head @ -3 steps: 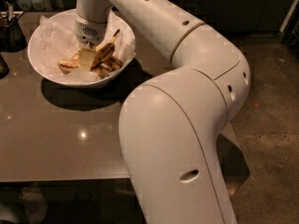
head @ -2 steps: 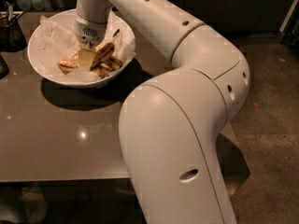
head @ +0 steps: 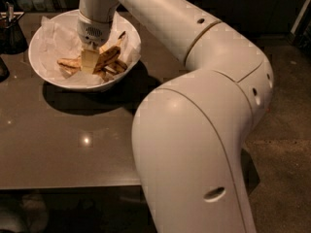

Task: Pick banana from white bowl

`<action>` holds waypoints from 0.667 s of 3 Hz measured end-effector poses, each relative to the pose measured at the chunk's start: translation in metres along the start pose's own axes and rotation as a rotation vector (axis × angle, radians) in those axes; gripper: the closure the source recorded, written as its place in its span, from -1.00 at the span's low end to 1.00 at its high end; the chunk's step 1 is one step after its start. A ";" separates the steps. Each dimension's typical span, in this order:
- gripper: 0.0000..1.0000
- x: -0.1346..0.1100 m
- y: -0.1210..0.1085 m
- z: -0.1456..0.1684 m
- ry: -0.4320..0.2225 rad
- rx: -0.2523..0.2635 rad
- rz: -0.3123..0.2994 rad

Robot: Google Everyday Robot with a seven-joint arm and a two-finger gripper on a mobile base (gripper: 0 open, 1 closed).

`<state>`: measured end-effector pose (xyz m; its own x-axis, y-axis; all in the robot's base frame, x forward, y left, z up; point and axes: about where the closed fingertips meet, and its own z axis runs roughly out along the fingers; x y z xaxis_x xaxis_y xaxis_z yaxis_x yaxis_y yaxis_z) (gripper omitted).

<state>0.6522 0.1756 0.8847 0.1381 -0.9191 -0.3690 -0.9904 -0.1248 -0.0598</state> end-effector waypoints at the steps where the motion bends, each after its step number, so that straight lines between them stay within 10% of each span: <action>1: 1.00 0.002 0.013 -0.023 0.015 0.055 0.006; 2: 1.00 0.001 0.027 -0.042 0.041 0.115 0.006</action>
Offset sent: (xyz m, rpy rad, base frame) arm -0.0473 -0.0358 0.0628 -0.0505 -0.1821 -0.0827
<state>0.6255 0.1555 0.9220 0.1293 -0.9346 -0.3313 -0.9833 -0.0776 -0.1647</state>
